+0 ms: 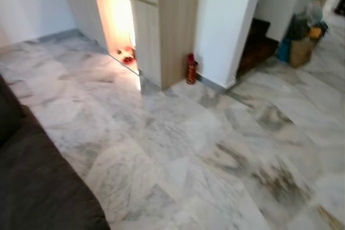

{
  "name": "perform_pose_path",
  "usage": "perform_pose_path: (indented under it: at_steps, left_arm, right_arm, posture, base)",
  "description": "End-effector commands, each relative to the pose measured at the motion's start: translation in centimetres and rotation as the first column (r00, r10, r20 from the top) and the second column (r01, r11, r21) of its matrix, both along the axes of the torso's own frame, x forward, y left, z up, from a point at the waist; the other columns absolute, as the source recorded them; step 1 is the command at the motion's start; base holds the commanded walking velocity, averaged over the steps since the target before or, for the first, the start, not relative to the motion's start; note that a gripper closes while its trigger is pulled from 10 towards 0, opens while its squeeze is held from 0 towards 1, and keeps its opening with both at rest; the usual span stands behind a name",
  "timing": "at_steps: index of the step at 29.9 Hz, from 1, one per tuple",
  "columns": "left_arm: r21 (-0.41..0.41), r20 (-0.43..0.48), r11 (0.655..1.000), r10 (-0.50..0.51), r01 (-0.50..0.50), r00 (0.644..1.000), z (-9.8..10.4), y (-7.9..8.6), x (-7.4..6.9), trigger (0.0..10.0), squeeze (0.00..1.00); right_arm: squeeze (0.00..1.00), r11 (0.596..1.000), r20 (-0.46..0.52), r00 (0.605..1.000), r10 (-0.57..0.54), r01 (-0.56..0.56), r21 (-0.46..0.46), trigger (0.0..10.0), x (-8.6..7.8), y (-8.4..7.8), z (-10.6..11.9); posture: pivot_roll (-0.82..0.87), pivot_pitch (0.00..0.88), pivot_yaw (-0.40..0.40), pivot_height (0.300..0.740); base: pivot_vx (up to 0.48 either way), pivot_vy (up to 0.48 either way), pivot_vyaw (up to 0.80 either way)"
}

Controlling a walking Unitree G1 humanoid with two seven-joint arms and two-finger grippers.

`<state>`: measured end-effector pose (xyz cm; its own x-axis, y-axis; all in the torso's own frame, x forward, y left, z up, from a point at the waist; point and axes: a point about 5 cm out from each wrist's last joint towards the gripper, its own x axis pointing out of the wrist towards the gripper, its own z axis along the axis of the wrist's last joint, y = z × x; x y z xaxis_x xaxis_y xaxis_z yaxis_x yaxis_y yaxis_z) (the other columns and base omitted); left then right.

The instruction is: Move the pillow to the sofa from floor

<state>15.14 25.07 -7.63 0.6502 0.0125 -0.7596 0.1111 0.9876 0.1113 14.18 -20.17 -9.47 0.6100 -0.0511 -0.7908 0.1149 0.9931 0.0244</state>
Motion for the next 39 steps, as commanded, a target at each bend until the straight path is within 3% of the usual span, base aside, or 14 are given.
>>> perform_pose_path:
  at_steps: [1,8,13,18,23,29,39]
  left_arm:
    - [-0.125,0.331,0.987,-0.055,0.101,0.942,3.9,-5.5,8.4,10.0,0.00]
    - [-0.139,0.260,0.986,-0.050,0.088,0.964,2.9,-5.6,7.3,10.0,0.00]
    - [-0.136,0.154,0.990,-0.017,0.039,0.988,1.6,-5.1,5.7,10.0,0.00]
    - [-0.119,0.076,0.992,0.040,-0.030,0.996,0.7,-4.0,4.0,10.0,0.00]
    - [-0.032,-0.050,0.997,0.068,-0.070,0.996,-0.5,-1.8,1.1,10.0,0.00]
    - [-0.024,-0.065,0.997,0.073,-0.075,0.995,-0.6,-1.4,0.6,10.0,0.00]
    - [-0.050,-0.072,0.997,0.058,-0.062,0.996,-0.8,-2.7,0.9,10.0,0.00]
  right_arm:
    - [0.00,0.965,-0.006,0.968,-0.252,0.252,0.074,10.0,0.7,-0.9,0.2]
    - [0.00,0.967,-0.006,0.969,-0.246,0.246,0.072,10.0,0.7,-0.9,0.2]
    - [0.00,0.975,0.007,0.976,-0.217,0.217,0.055,10.0,0.8,-1.0,0.3]
    - [0.00,0.976,0.006,0.977,-0.212,0.211,0.061,10.0,0.9,-0.9,0.3]
    - [0.00,0.980,0.005,0.982,-0.191,0.190,0.060,10.0,1.0,-0.8,0.3]
    - [0.00,0.981,0.005,0.982,-0.187,0.186,0.057,10.0,1.1,-0.7,0.4]
    - [0.00,0.981,0.003,0.983,-0.185,0.184,0.054,10.0,1.2,-1.0,0.4]
  posture:
    - [-0.04,0.039,0.079,0.740]
    - [-0.04,0.045,0.083,0.740]
    - [-0.04,0.046,0.083,0.740]
    - [-0.05,0.049,0.081,0.740]
    - [-0.04,0.050,0.080,0.740]
    - [-0.04,0.050,0.079,0.740]
    - [-0.05,0.039,0.069,0.740]
  base:
    - [0.000,0.000,0.00]
    - [0.000,0.000,0.00]
    - [0.000,0.000,0.49]
    - [0.000,0.000,0.80]
    - [0.000,0.000,0.80]
    - [0.000,0.000,0.80]
    - [0.000,0.000,0.80]
